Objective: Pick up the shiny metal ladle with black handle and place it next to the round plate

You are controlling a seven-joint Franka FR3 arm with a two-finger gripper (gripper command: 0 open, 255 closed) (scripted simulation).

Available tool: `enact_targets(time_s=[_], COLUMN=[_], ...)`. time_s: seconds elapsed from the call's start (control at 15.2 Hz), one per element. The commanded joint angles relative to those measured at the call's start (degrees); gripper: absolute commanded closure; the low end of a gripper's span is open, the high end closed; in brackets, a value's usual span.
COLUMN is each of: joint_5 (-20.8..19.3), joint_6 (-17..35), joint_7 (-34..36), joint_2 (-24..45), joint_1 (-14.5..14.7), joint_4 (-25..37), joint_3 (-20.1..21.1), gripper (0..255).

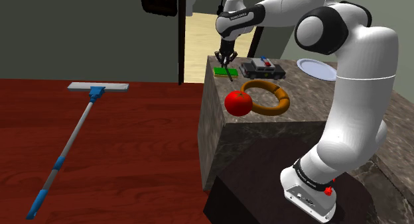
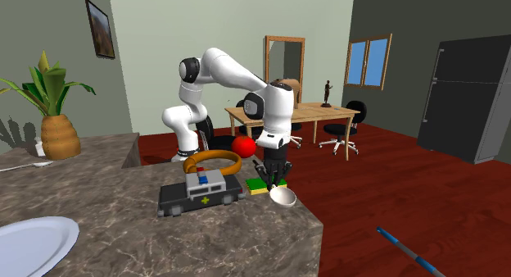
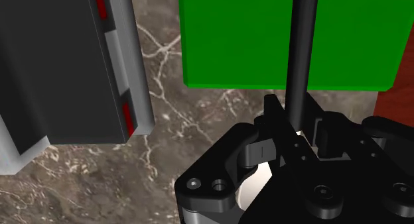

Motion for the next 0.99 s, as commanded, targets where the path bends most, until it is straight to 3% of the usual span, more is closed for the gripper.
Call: enact_targets(time_s=[0.0, 0.92], joint_5=[-0.04, -0.21], joint_6=[-1.17, -10.63], joint_7=[0.07, -0.11], joint_2=[-0.47, -3.14], joint_1=[0.07, 0.07], joint_4=[0.71, 7.52], joint_3=[0.00, -0.14], gripper=[255, 255])
